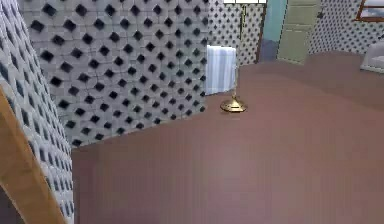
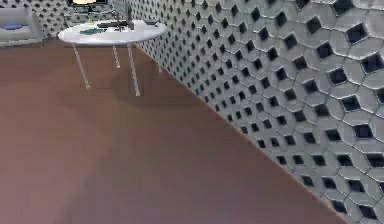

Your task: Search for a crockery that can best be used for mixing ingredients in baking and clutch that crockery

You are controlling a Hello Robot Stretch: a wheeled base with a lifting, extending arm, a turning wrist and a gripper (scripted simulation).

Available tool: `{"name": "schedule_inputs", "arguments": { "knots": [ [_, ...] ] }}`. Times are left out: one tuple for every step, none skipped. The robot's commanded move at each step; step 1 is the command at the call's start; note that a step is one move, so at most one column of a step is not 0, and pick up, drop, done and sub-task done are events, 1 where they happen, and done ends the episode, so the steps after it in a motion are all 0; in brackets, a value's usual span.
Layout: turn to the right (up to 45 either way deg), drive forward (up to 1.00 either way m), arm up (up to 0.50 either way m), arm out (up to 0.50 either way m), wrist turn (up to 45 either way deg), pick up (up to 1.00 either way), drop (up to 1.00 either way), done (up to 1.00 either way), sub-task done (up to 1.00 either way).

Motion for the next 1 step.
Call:
{"name": "schedule_inputs", "arguments": {
  "knots": [
    [45.0,0.0,0.0,0.0,0.0,0.0,0.0,0.0,0.0]
  ]
}}
